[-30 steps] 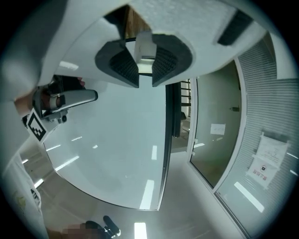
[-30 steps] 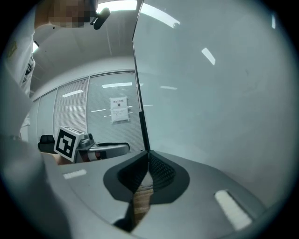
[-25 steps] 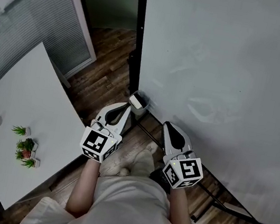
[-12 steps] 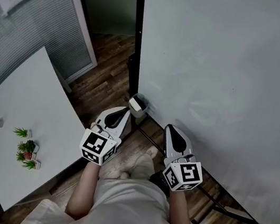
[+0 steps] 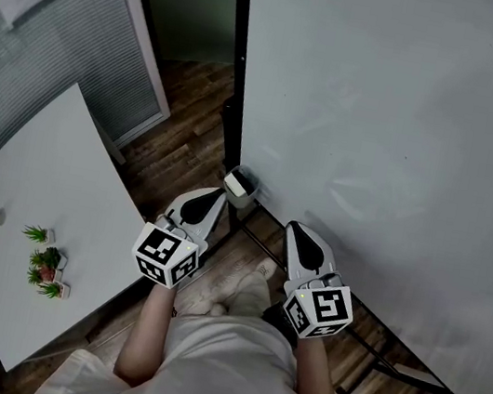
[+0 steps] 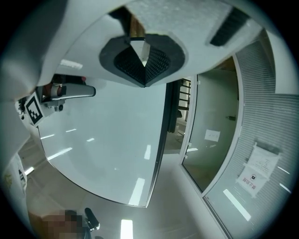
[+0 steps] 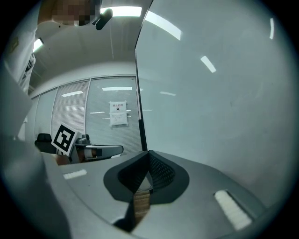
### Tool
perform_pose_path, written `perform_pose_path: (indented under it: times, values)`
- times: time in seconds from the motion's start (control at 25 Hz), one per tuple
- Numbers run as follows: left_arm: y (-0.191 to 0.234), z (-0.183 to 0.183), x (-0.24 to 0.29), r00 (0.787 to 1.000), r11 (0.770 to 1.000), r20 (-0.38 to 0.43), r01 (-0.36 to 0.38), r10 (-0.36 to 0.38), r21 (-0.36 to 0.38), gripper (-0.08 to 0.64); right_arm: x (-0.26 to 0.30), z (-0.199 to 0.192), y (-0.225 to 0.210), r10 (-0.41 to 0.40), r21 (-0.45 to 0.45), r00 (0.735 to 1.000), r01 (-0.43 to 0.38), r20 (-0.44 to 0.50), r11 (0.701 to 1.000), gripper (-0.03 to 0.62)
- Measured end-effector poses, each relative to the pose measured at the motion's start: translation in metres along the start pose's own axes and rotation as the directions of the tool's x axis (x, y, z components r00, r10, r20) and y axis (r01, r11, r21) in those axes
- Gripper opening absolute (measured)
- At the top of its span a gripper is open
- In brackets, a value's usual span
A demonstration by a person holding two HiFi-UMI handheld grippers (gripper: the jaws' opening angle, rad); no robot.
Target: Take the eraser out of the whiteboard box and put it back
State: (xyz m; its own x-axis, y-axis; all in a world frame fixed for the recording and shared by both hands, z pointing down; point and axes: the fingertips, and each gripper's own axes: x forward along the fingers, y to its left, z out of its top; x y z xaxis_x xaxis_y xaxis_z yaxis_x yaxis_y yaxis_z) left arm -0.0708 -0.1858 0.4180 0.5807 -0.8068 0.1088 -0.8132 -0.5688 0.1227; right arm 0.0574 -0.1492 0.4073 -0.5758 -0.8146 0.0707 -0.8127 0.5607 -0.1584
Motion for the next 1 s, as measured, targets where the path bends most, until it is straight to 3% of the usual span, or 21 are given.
perform_pose_path:
  times: [0.64,1.0]
  values:
    - [0.007,-0.001,-0.005,0.999,0.998,-0.004,-0.048,0.049,0.05,0.005,-0.003,-0.002,-0.001,0.001,0.007,1.0,-0.001,-0.002,1.0,0.011]
    - [0.004,0.001,-0.013,0.999,0.998,0.009,-0.046,0.046,0.041,0.005,-0.008,-0.001,0.005,0.003,0.004,1.0,-0.003,0.003,1.0,0.011]
